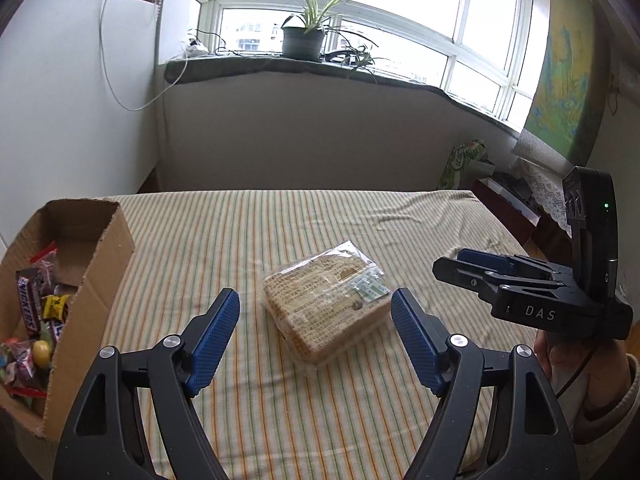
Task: Organize snacks
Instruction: 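Move both tools back over the wrapped bread loaf, then close the left and right grippers on the bread loaf from both sides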
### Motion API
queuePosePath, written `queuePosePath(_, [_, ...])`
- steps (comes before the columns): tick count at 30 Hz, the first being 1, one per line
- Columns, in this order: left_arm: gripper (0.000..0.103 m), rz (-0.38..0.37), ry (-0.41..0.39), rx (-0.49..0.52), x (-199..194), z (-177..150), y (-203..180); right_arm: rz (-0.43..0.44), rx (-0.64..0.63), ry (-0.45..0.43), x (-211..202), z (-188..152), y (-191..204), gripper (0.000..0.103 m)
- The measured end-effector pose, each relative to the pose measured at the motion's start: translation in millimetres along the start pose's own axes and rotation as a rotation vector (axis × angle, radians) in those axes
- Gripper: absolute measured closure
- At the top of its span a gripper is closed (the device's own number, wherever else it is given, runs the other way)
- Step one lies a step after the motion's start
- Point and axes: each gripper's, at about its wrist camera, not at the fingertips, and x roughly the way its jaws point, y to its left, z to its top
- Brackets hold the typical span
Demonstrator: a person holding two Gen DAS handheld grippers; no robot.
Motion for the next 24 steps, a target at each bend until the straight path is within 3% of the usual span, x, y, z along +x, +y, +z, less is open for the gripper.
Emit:
queuePosePath(8, [0.025,-0.032,0.059,0.004,28,-14,-1,0.064,0.018,0.068,31,4,-3,0.041])
queuePosePath(14, [0.025,-0.041,0.17,-0.021,73,-38,6,0.121,0.014,0.145,71,-3,-3,0.041])
queuePosePath(15, [0.025,-0.041,0.19,-0.032,80,-40,8,0.138,0.026,0.147,75,-5,-5,0.036])
queuePosePath(18, [0.022,-0.06,0.183,-0.039,80,-39,8,0.181,0.069,0.142,81,-9,-14,0.029])
queuePosePath(24, [0.02,-0.082,0.184,-0.047,79,-38,9,0.193,0.068,0.14,80,-9,-14,0.029])
